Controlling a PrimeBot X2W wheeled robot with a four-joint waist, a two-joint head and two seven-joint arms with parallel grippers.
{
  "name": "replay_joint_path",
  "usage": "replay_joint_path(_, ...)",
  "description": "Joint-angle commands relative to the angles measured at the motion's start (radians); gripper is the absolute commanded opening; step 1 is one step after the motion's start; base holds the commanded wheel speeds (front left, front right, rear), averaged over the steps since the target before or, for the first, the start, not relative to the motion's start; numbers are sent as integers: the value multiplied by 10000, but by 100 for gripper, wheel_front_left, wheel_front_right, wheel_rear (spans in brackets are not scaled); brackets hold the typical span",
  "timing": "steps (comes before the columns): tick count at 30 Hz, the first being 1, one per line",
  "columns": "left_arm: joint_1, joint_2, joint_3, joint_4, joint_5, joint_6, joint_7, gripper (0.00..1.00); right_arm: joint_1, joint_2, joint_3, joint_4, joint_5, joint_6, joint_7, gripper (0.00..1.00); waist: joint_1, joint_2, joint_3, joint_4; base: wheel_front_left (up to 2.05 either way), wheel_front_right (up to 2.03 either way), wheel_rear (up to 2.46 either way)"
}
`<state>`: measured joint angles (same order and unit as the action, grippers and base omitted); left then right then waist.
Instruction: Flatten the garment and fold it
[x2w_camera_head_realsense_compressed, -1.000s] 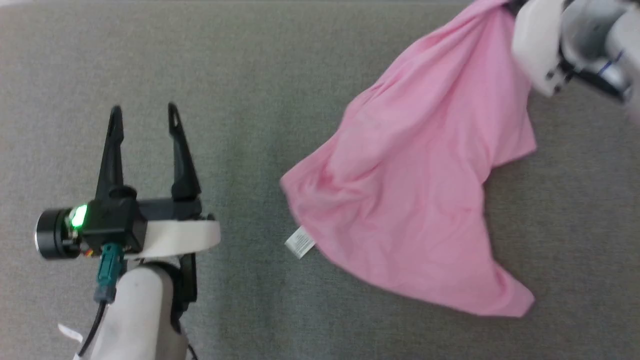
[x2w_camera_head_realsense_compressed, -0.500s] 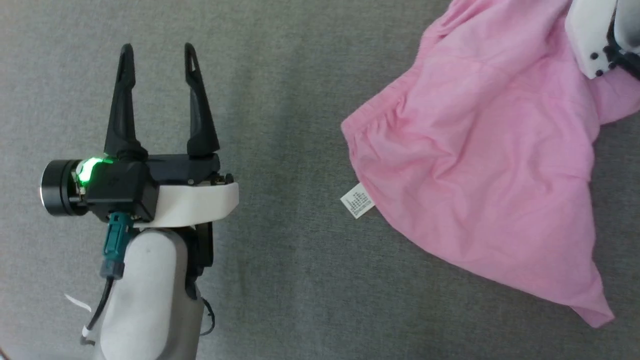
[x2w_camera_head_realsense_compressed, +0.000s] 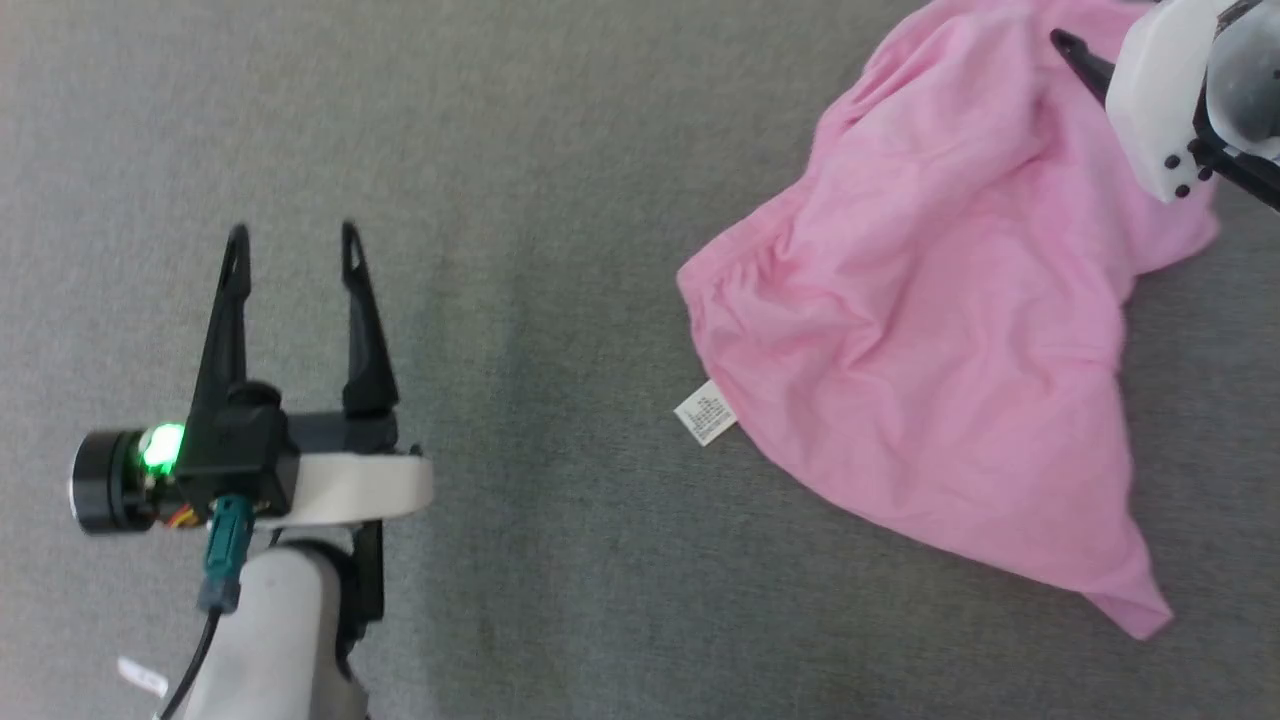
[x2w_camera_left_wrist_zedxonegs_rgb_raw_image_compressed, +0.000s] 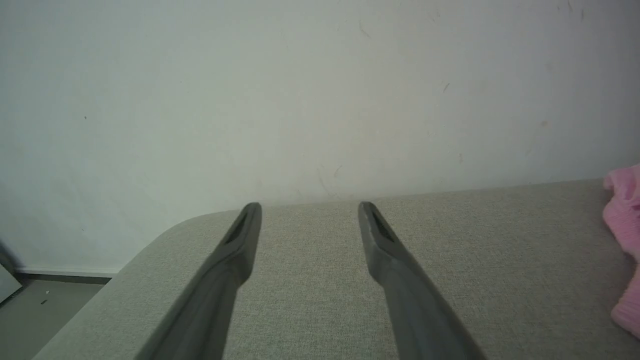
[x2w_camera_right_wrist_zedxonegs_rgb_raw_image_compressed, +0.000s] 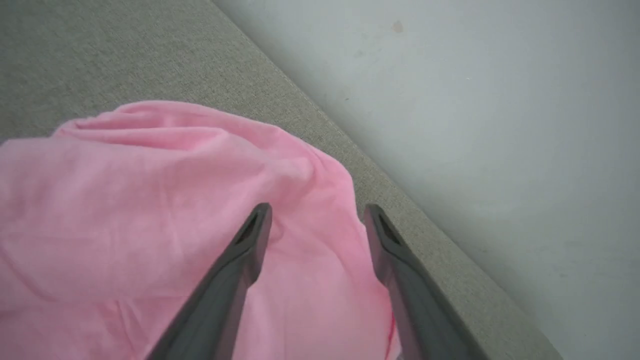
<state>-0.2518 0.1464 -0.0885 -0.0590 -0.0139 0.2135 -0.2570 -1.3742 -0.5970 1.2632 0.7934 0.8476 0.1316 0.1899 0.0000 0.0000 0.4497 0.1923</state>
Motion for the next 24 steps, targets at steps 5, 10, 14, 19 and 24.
replay_joint_path(5,559,132,157,-66,1,60,-47,100,-22,-1048,103,-2377,1045,-9,1388,100,0,0,-1487,-1176,0,0,0)
replay_joint_path(10,733,98,127,-128,29,60,-47,100,318,-2046,158,-4614,2065,-9,3952,100,0,0,-1720,-1317,0,0,0)
replay_joint_path(14,708,89,117,-141,26,43,-47,100,892,-2533,166,-5344,2726,-9,5552,100,0,0,-1745,-1309,0,0,0)
replay_joint_path(19,598,65,76,-228,16,-7,-47,100,1619,-2334,116,-5018,3419,-9,5654,100,0,0,-1504,-1186,0,0,0)
replay_joint_path(24,431,-19,-12,-287,43,-13,-47,100,2370,-1527,-166,-4103,3975,-9,4792,100,0,0,-1170,-1023,0,0,0)
